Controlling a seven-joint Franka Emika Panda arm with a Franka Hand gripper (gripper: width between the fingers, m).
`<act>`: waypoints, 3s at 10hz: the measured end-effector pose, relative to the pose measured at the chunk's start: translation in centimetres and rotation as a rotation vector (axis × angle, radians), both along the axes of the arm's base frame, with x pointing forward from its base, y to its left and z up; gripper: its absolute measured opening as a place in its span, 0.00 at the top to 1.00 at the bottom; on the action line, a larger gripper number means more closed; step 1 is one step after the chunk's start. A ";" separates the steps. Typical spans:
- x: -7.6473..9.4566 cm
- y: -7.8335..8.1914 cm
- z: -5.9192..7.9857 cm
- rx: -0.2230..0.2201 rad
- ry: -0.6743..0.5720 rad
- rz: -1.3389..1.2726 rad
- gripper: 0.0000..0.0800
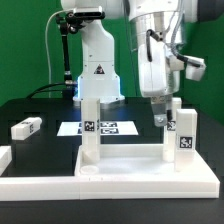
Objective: Assemble desk
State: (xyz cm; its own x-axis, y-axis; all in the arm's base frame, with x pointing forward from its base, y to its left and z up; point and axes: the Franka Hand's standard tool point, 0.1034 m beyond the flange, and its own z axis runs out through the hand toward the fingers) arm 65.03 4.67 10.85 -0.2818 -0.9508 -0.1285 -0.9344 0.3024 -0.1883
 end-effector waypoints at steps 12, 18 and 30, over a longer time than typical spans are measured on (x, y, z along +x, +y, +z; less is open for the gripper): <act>-4.1 -14.6 3.1 -0.274 -0.074 0.939 0.19; -9.6 -21.0 1.7 -0.229 0.000 1.299 0.19; -19.2 -27.2 -4.1 0.614 0.328 1.354 0.19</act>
Offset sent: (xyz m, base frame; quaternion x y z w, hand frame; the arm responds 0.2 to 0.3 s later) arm -0.0017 -0.0805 0.0426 0.0028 -0.0291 -0.0943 0.9951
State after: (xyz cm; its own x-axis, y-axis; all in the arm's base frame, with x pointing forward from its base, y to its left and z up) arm 45.86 -22.55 6.78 0.6376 -0.3330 -0.6947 -0.5378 -0.8380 -0.0919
